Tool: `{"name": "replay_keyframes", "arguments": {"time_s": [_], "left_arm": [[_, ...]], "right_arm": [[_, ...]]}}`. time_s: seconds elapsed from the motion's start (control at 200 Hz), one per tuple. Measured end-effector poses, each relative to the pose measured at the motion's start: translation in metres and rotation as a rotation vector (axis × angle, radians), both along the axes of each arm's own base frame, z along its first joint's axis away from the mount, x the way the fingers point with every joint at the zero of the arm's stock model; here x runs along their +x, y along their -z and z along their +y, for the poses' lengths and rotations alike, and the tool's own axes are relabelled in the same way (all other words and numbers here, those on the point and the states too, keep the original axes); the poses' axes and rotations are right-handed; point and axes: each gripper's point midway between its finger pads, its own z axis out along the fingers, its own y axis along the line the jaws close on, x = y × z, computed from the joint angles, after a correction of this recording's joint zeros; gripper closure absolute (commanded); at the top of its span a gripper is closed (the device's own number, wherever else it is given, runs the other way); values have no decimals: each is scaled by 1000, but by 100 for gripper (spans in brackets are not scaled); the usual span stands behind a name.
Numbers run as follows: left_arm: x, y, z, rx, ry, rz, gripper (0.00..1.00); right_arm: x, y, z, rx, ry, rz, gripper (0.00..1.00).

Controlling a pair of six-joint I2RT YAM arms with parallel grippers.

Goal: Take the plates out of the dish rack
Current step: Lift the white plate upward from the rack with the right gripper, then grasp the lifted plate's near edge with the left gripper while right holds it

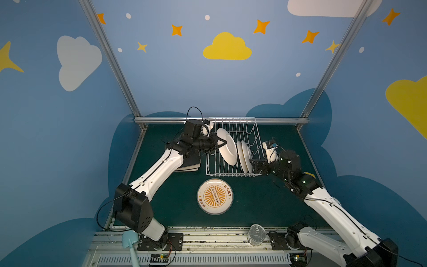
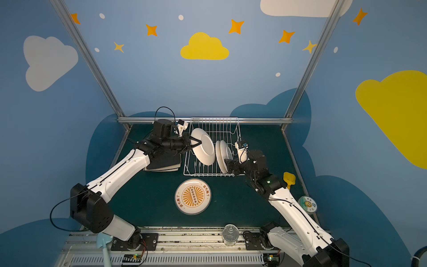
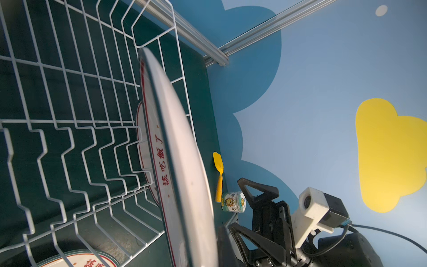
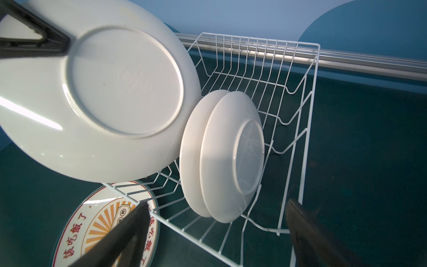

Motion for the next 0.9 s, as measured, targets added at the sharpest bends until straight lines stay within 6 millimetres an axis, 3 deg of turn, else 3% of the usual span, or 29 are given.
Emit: {"name": "replay_keyframes", "arguments": {"time_s": [0.2, 0.365, 0.676, 0.901], "left_arm": [[-1, -6, 10, 32, -22, -46, 97], [-6, -15, 23, 105, -41, -138, 97], [-28, -61, 46, 244, -61, -459, 97], [-53, -55, 37, 446, 39, -712, 97]], "right_arm": [[3, -8, 4, 38, 2, 18, 4], [10, -31, 11, 98, 13, 39, 4], [20, -55, 25, 221, 22, 125, 4], [25, -85, 29, 342, 35, 161, 4]]}}
